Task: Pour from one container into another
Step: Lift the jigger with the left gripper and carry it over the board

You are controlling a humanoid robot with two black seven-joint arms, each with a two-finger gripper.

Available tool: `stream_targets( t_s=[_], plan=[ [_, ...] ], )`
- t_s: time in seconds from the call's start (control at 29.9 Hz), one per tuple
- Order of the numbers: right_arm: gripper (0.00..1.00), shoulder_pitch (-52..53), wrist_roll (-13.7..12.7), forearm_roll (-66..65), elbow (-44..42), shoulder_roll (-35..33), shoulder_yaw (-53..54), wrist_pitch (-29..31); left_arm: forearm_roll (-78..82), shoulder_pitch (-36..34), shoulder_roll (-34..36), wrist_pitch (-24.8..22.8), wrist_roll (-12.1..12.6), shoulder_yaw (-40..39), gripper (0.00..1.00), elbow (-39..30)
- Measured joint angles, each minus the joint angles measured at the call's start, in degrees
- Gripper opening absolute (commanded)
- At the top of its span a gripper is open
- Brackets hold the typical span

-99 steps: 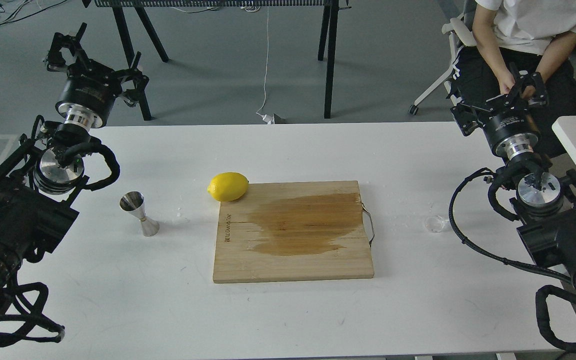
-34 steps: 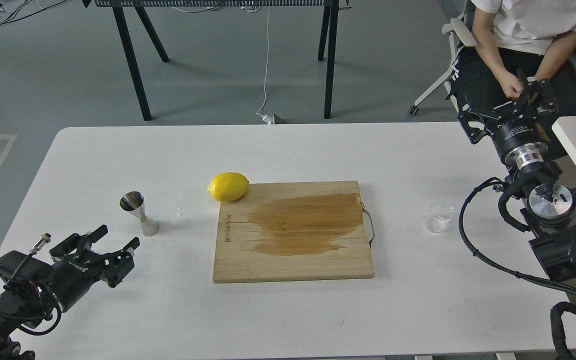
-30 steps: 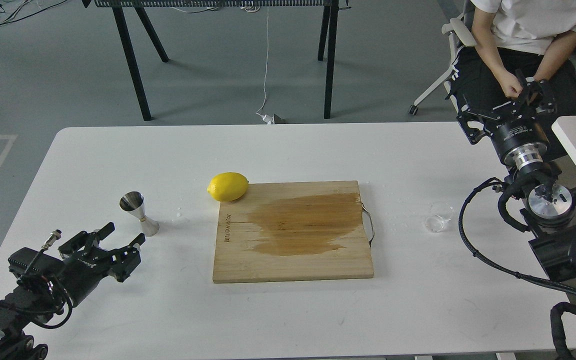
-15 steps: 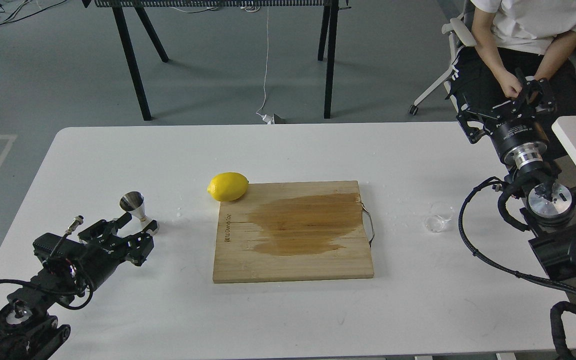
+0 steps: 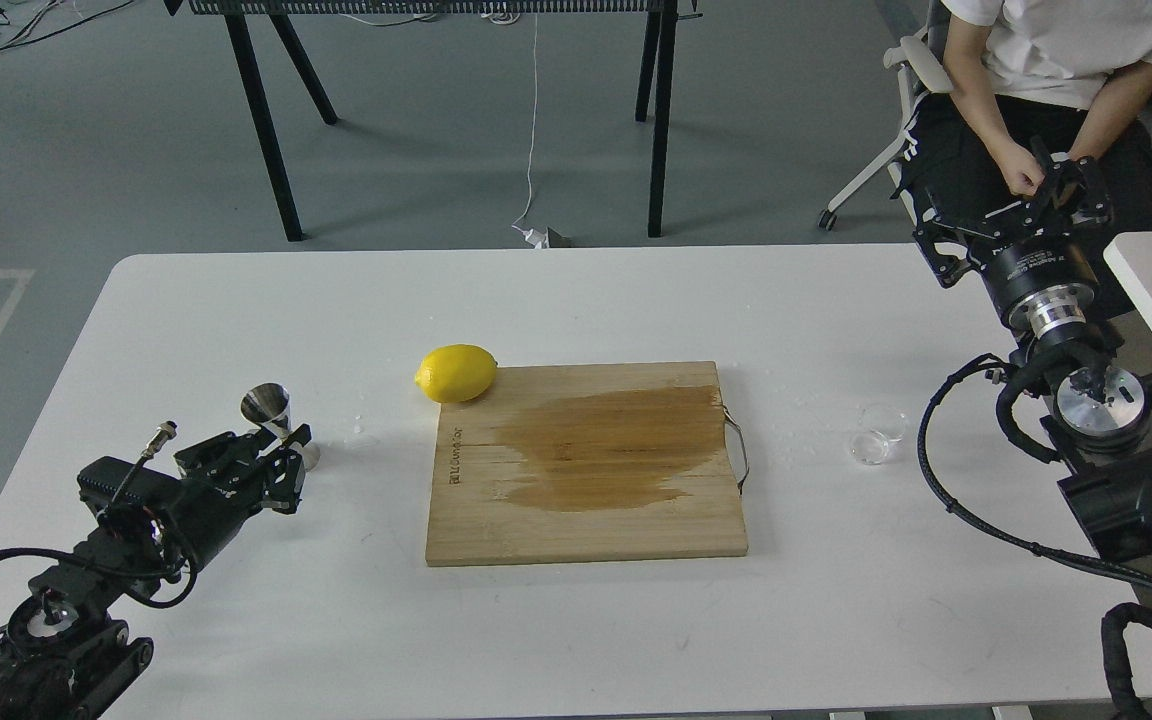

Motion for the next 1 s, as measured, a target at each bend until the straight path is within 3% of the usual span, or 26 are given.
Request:
stream_targets(
  t_s=[0.13,0.4,0.67,1.0],
  plan=[
    [1.00,0.0,0.0,0.0,0.0,0.0,0.0,0.0,0.0,0.1,0.1,0.0,-0.2,0.0,0.06,0.0],
    [1.00,-0.2,0.0,0.0,0.0,-0.3,0.0,0.0,-0.4,-0.8,0.9,0.0,-1.2,-0.3,0.06,-0.9],
    [1.00,-0.5,0.0,0.0,0.1,-1.6,0.0,0.0,-0.3,-7.3,4.1,0.0,-1.2,-0.1,0.07,-7.7],
    [1.00,-1.9,0.0,0.2,1.0,-5.7,0.5,0.0,0.8,-18.6,3.9,-10.0,-0.2,2.1,0.06,-22.1]
  ],
)
